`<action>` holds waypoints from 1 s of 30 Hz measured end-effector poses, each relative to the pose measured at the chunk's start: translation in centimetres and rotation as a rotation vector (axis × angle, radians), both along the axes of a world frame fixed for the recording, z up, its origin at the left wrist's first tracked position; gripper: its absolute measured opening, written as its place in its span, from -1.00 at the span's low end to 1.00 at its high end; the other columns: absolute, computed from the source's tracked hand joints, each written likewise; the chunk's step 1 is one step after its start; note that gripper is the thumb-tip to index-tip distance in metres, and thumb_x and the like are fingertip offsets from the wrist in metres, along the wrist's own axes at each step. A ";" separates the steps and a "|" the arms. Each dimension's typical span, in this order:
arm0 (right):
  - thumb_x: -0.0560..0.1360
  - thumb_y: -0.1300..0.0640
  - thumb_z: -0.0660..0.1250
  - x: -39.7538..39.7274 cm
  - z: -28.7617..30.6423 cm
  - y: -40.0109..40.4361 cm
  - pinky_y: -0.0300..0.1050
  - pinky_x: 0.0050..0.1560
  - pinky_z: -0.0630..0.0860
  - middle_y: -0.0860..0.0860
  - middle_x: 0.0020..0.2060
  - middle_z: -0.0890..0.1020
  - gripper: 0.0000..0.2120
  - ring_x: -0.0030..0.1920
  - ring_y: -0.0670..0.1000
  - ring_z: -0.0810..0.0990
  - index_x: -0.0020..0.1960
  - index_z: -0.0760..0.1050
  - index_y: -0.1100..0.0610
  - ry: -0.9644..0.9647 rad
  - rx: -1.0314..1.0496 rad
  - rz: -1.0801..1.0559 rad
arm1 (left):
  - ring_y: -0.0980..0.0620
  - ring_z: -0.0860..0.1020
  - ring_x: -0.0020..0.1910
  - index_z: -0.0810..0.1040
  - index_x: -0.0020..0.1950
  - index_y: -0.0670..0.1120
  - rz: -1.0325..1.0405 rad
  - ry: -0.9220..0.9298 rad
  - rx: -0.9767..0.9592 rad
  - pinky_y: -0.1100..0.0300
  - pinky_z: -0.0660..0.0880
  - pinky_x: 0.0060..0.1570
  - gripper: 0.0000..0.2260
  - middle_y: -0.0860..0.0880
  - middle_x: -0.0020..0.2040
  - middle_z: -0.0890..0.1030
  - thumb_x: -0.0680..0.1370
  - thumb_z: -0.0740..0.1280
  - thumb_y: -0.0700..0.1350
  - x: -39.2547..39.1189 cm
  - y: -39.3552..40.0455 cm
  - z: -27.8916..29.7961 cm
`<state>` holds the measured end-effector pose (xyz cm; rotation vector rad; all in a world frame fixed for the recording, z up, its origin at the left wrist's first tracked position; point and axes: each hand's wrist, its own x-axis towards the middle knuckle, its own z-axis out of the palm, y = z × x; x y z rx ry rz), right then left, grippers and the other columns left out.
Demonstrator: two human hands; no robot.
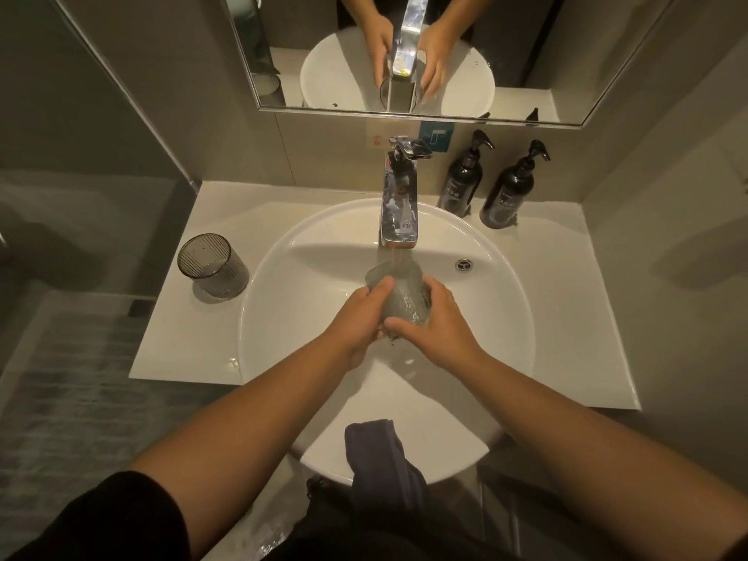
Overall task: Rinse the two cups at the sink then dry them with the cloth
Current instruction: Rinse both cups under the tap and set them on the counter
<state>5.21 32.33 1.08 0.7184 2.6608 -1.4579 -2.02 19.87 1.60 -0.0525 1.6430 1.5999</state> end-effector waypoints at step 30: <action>0.61 0.01 0.14 -6.1 6.2 4.9 -0.05 0.07 0.45 0.03 0.03 0.61 -0.75 0.02 -0.02 0.54 0.11 0.54 0.06 0.267 0.050 -0.128 | -0.24 0.71 -0.11 0.65 0.20 -0.15 0.208 -0.589 0.027 -0.02 0.70 -0.17 -0.62 -0.19 -0.02 0.71 0.49 0.33 0.02 -2.1 1.0 1.3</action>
